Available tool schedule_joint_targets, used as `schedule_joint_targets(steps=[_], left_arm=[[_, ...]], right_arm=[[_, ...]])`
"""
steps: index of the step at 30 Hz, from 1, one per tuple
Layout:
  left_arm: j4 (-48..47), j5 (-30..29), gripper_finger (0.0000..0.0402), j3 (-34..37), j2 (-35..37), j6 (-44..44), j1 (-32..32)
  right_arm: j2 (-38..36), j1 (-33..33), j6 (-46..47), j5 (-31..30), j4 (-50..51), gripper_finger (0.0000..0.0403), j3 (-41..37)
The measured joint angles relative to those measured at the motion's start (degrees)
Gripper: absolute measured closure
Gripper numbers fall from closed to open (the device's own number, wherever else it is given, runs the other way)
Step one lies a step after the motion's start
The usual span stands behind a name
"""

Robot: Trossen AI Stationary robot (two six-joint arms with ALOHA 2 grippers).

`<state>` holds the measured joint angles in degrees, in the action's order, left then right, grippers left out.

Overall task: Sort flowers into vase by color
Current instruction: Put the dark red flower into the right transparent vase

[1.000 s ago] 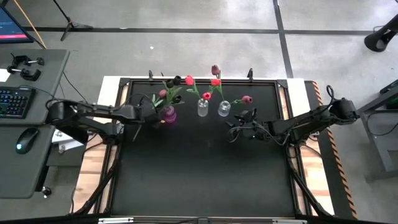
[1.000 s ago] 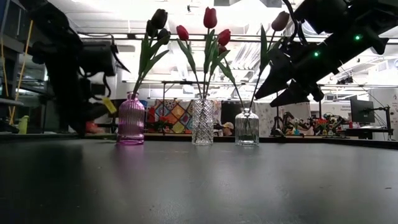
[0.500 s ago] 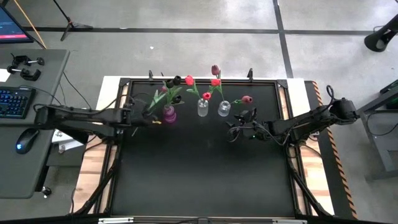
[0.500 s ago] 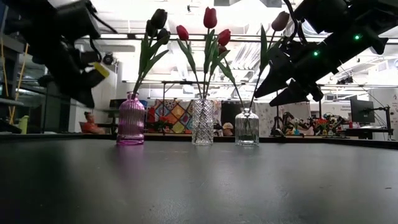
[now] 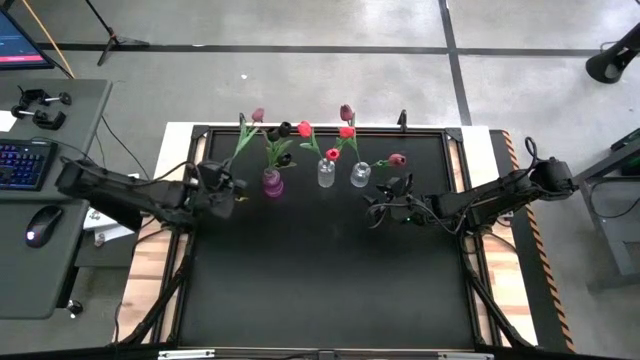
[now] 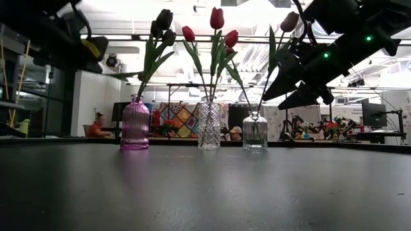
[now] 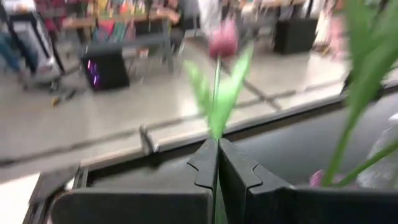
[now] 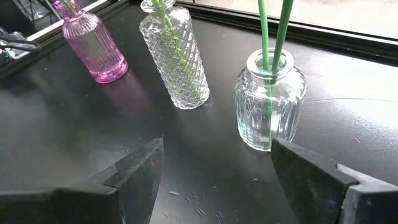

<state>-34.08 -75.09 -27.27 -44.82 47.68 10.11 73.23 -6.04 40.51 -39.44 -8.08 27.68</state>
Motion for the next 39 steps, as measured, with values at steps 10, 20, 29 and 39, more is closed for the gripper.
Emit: schedule_joint_targets(steps=[10,20,29,39], left_arm=[[20.79,-14.92,0.0401,-0.11,-0.25,-22.01,14.85],[19.8,-7.07,0.0401,0.46,-0.23,-23.1,15.36],[8.59,25.26,0.0402,0.46,-0.74,-3.81,10.46],[-16.75,45.87,0.0401,0.5,-11.33,16.83,3.5]], right_arm=[[0.0,0.0,0.0,-0.02,0.0,0.0116,0.0],[-0.02,0.02,1.07,0.18,0.0,0.0116,0.0],[-0.02,0.01,1.07,0.5,0.0,0.0116,0.0],[-0.02,0.04,1.06,0.41,-0.47,0.0116,0.0]])
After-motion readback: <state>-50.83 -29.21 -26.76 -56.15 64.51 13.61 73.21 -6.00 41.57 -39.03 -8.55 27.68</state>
